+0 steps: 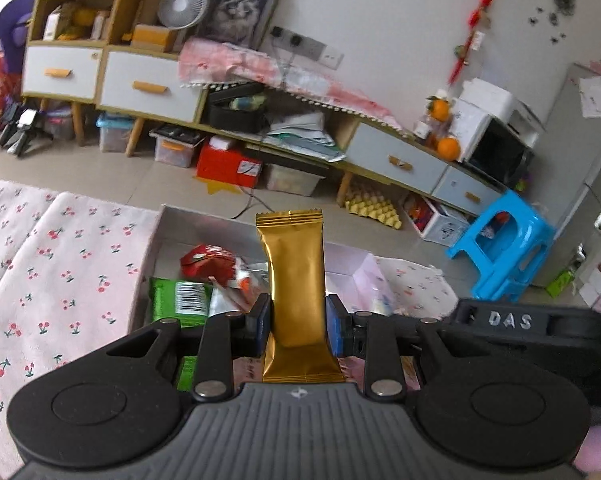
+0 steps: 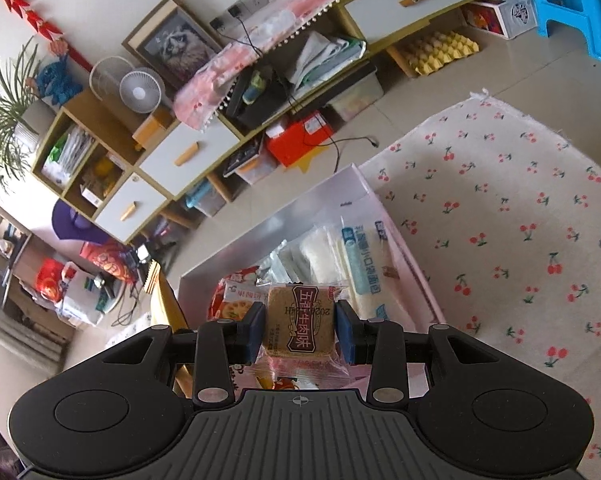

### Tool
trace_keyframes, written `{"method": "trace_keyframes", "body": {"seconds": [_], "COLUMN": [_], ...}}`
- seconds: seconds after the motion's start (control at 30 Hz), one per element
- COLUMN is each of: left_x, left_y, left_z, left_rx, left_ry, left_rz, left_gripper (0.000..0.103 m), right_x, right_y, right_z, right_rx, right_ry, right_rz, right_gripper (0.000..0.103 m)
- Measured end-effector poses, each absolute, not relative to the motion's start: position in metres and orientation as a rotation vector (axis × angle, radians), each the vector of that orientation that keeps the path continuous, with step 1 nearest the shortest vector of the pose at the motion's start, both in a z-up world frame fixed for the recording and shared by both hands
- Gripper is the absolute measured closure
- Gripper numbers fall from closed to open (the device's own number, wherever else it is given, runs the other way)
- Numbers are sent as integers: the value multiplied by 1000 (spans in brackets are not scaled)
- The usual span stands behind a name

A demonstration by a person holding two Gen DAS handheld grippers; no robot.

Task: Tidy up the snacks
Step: 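Carry the gold bar and cake packet into the pink box and open both tools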

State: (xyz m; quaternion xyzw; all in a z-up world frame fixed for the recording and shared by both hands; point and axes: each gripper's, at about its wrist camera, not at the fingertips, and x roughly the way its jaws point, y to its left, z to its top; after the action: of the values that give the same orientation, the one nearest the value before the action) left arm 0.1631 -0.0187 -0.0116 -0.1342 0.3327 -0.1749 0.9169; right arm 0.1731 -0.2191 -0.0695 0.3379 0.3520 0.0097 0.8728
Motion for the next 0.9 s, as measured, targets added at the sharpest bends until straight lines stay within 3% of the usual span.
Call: {"method": "trace_keyframes", "body": {"seconds": [0.23, 0.4, 0.47, 0.5, 0.63, 0.9], "left_x": [168, 166, 165, 164, 163, 153], "left_y": [-11, -12, -12, -11, -10, -9], "left_z": [-15, -14, -13, -13, -12, -2], "left_rx": [-289, -271, -259, -253, -242, -212], "left_ry": [719, 724, 725, 724, 741, 767], "left_rz": [-319, -302, -303, -301, -302, -318], "left_gripper": [75, 62, 54, 49, 46, 26], "right_x": [180, 178, 177, 176, 174, 164], "right_y": [-211, -213, -215, -215, -220, -217], "right_z": [-75, -72, -71, -71, -69, -57], "right_rx": [699, 699, 699, 696, 692, 634], "right_ry": [745, 738, 740, 739, 744, 767], "right_rz": [20, 21, 14, 10, -1, 17], "right_gripper": [64, 61, 49, 47, 46, 32]}}
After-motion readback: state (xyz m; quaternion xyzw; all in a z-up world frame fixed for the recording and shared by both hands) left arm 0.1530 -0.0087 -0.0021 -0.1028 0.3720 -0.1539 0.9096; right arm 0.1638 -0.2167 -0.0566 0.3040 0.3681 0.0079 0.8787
